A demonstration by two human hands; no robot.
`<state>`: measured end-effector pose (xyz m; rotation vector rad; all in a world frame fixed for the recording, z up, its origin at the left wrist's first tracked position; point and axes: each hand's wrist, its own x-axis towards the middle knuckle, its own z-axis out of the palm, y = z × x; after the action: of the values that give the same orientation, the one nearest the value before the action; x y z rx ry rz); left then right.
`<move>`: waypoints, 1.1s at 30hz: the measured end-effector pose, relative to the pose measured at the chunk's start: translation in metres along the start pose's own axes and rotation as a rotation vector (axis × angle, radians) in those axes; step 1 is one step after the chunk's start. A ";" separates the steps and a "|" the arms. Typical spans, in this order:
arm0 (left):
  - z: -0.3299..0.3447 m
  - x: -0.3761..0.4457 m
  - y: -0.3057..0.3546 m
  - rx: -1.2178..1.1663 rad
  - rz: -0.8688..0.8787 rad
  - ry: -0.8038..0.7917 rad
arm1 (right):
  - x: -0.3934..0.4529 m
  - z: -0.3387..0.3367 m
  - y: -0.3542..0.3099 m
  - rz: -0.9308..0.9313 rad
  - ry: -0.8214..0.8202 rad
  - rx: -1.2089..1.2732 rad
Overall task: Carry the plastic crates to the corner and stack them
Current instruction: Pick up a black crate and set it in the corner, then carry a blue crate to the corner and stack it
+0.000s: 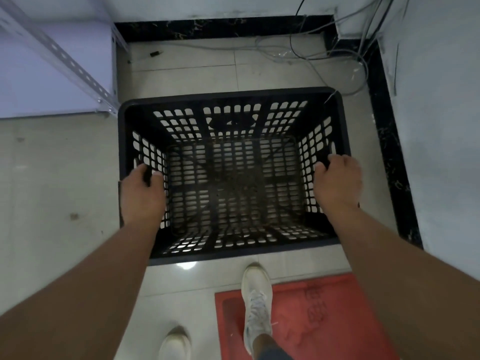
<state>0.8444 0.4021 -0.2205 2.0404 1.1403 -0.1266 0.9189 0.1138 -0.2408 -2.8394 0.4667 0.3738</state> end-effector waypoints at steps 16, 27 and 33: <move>-0.083 -0.140 -0.033 -0.133 0.152 -0.516 | -0.222 -0.064 0.044 0.246 -0.052 0.454; -0.071 -0.260 -0.058 0.111 0.211 -0.745 | -0.370 -0.056 0.158 0.613 0.035 0.551; -0.038 -0.343 -0.084 0.266 0.320 -0.862 | -0.453 -0.051 0.224 0.840 0.132 0.754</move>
<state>0.5673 0.2179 -0.0958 2.0167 0.2651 -0.9313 0.4381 0.0207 -0.1061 -1.8341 1.4609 0.0957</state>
